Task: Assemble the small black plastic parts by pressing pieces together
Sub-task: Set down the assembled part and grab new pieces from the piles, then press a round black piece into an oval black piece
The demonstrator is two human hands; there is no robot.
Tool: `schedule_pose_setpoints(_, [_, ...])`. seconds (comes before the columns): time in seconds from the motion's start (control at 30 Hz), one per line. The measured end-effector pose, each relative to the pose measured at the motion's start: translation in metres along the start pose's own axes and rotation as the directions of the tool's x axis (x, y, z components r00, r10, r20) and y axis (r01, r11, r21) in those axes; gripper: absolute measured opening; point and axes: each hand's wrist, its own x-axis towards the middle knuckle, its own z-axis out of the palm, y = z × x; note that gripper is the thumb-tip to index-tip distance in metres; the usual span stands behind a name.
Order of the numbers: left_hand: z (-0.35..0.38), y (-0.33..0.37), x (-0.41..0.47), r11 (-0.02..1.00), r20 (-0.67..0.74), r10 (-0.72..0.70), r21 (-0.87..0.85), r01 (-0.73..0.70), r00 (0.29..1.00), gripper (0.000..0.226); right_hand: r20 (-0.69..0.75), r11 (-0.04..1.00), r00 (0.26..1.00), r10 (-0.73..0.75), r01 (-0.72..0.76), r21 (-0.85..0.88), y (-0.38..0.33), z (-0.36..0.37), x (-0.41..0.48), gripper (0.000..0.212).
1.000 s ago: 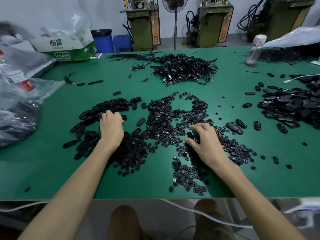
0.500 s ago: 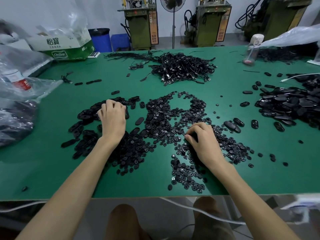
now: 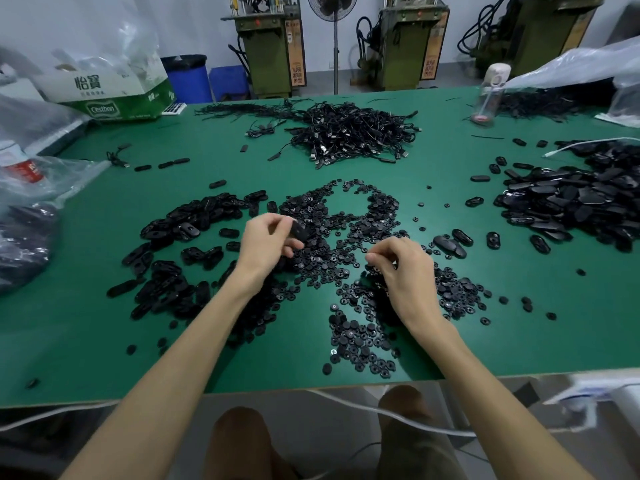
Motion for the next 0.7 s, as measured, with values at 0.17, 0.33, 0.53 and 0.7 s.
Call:
schedule_pose_setpoints(0.17, [0.037, 0.006, -0.018, 0.982, 0.127, 0.037, -0.189, -0.013, 0.991, 0.02, 0.009, 0.991, 0.997, 0.078, -0.078, 0.109, -0.001, -0.003, 0.001, 0.005])
schedule_pose_setpoints(0.33, [0.07, 0.005, -0.025, 0.93, 0.138, 0.031, -0.367, 0.022, 0.99, 0.017, -0.019, 0.985, 0.994, 0.11, -0.106, 0.133, 0.0, -0.005, 0.001, 0.007])
schedule_pose_setpoints(0.53, [0.085, 0.002, -0.018, 0.748, 0.154, -0.078, -0.644, 0.16, 0.985, 0.016, -0.005, 0.986, 0.996, 0.093, -0.092, 0.137, -0.002, -0.006, 0.001, 0.007])
schedule_pose_setpoints(0.7, [0.082, -0.002, -0.02, 0.779, 0.189, -0.014, -0.613, 0.13, 0.982, 0.021, -0.031, 0.97, 0.991, 0.127, -0.117, 0.213, -0.003, -0.008, 0.001, 0.001])
